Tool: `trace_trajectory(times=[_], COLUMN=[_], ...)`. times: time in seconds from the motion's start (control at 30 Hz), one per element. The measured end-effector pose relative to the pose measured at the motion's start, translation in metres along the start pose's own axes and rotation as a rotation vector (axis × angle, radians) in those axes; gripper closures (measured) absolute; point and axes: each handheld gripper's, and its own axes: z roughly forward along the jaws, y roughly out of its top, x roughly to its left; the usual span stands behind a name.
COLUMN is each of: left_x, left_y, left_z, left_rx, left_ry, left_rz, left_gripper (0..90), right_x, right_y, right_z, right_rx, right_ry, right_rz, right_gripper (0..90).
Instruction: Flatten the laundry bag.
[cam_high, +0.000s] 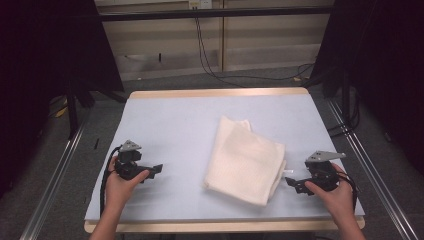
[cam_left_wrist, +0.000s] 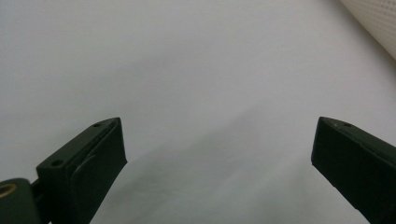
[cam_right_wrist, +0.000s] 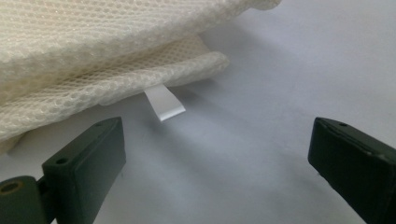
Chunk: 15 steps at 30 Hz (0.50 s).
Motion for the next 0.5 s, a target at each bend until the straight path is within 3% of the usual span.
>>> trace_trajectory(times=[0.2,0.4,0.5], left_x=[-0.005,-0.007,-0.012], left_y=[0.002,0.003,0.004], left_z=[0.0,0.0,0.002], left_rx=[0.006,0.004,0.008], left_ry=[-0.022,-0.039,-0.044], left_rz=[0.01,0.013,0.027], left_gripper=[2.8,2.9,2.9], right_x=[0.003,0.006,0.011], right_y=[0.002,0.004,0.008], right_z=[0.0,0.0,-0.002], right_rx=[-0.009,-0.012,-0.02], right_ry=[0.013,0.023,0.049], right_rz=[-0.013,-0.021,-0.051], right_gripper=[4.6,12.0,28.5])
